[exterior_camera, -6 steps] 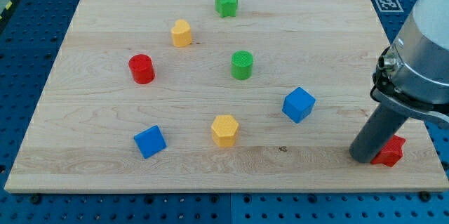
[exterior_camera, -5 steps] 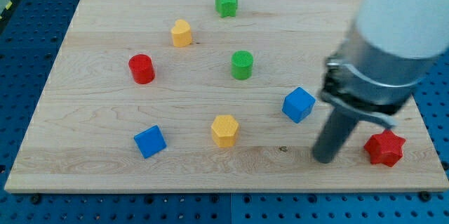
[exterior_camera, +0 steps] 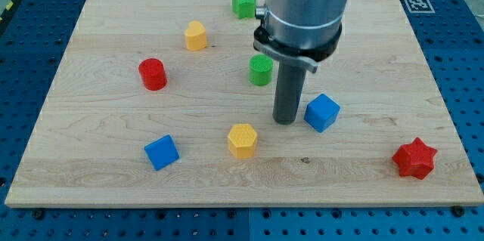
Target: Push the blue cube closer to red star
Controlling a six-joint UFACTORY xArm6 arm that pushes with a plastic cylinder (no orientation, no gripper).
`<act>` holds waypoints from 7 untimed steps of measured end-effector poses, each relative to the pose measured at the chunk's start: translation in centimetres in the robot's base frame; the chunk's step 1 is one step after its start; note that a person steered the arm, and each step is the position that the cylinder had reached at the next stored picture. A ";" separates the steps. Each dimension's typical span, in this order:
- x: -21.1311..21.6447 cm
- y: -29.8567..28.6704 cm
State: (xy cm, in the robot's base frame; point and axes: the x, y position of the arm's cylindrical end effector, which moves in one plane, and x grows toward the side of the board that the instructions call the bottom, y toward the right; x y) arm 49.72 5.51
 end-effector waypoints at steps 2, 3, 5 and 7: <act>-1.2 0.1; -1.2 3.3; -0.2 7.4; 3.2 7.6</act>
State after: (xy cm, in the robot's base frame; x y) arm 52.94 13.12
